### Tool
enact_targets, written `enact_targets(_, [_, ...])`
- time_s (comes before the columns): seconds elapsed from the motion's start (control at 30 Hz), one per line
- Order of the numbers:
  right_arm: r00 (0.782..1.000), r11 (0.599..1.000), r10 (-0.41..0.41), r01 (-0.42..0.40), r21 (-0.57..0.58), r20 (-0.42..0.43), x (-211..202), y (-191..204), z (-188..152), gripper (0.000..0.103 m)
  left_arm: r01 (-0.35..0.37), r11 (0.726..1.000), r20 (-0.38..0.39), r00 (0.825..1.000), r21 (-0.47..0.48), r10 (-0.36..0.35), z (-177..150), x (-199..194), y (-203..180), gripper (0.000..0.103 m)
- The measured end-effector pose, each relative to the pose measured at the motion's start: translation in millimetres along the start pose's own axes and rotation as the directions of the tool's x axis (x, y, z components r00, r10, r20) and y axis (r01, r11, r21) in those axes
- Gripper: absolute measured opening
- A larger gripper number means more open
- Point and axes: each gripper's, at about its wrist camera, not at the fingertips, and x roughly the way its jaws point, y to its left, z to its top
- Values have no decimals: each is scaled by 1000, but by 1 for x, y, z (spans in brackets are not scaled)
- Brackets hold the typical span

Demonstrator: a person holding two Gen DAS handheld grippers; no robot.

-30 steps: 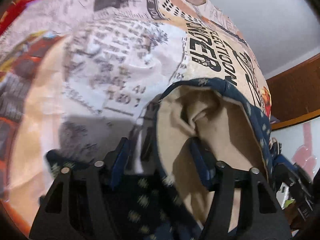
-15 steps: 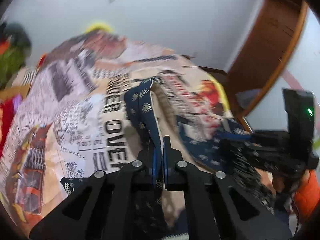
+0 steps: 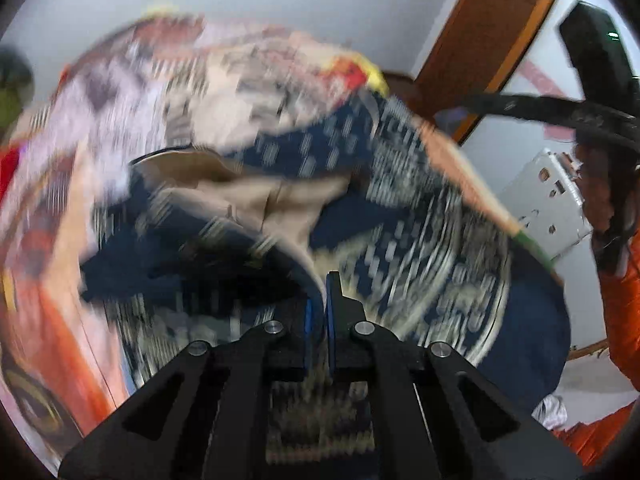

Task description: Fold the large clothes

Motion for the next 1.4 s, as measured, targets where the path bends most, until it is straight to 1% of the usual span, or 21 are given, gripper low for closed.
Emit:
enact_targets(0.07, [1000, 1000, -5, 4, -5, -20, -1, 3, -15, 12, -16, 998, -40, 999, -61, 13, -23, 5, 13, 11])
enact_targets(0.17, [997, 1000, -9, 9, -7, -79, 12, 4, -37, 12, -38, 991, -84, 996, -128, 27, -45, 1, 28, 37])
enact_targets(0.2, [995, 1000, -14, 13, -3, -101, 19, 3, -43, 12, -39, 987, -79, 997, -157, 27, -49, -3, 34, 41])
enact_targets(0.33, [974, 999, -26, 32, 24, -225, 55, -5, -69, 12, -43, 967, 1, 999, -250, 45, -43, -31, 61, 47])
enact_targets(0.37, [967, 999, -21, 30, 31, -254, 63, -7, -75, 12, -43, 961, 29, 998, -272, 53, -40, -37, 67, 52])
enact_targets(0.4, [956, 999, -17, 30, 38, -294, 75, -9, -82, 12, -44, 954, 58, 996, -295, 64, -35, -43, 74, 57])
enact_targets(0.47, [930, 998, -31, 49, 42, -366, 93, -12, -93, 12, -50, 939, 109, 990, -339, 91, -22, -49, 89, 61])
enact_targets(0.5, [929, 998, -29, 48, 43, -369, 97, -14, -97, 12, -50, 936, 120, 988, -350, 98, -17, -49, 94, 62])
enact_targets(0.53, [939, 998, -28, 43, 36, -344, 96, -14, -99, 12, -60, 930, 117, 987, -362, 109, -9, -43, 101, 62])
enact_targets(0.63, [935, 999, -21, 32, 23, -353, 97, -15, -99, 12, -78, 923, 65, 992, -376, 110, 9, -18, 113, 62])
enact_targets(0.73, [939, 999, -13, 22, 23, -344, 97, -18, -101, 12, -82, 926, 5, 996, -368, 90, 20, 12, 113, 61])
enact_targets(0.77, [941, 1000, -13, 20, 19, -339, 97, -19, -101, 12, -92, 931, -3, 995, -354, 97, 23, 19, 108, 51])
enact_targets(0.8, [943, 1000, -14, 19, 12, -332, 97, -20, -101, 12, -98, 937, -6, 995, -336, 102, 25, 23, 104, 35])
enact_targets(0.9, [944, 1000, -24, 24, -4, -329, 97, -18, -103, 12, -126, 958, 23, 990, -259, 136, 37, 21, 81, 17])
enact_targets(0.97, [944, 999, -34, 27, -25, -330, 94, -14, -102, 12, -113, 973, 68, 989, -200, 129, 47, 11, 62, 12])
enact_targets(1.03, [949, 999, -42, 30, -44, -313, 86, -10, -100, 12, -97, 984, 116, 987, -152, 115, 54, -1, 44, 12])
enact_targets(1.1, [970, 998, -29, 13, -67, -241, 68, -4, -98, 12, -69, 993, 161, 983, -93, 83, 64, -13, 20, 12])
enact_targets(1.13, [984, 996, -24, 9, -88, -177, 53, 0, -97, 12, -46, 997, 179, 982, -57, 56, 67, -19, 5, 12])
enact_targets(1.2, [997, 992, -25, 15, -126, -76, 27, 7, -94, 12, -12, 1000, 195, 981, -3, 13, 71, -26, -18, 12])
enact_targets(1.33, [995, 977, -5, 26, -212, 102, -23, 24, -89, 12, 64, 990, 185, 979, 122, -86, 59, -32, -66, 12])
enact_targets(1.4, [992, 971, 3, 28, -239, 129, -34, 31, -86, 12, 93, 979, 153, 981, 182, -121, 43, -30, -86, 11])
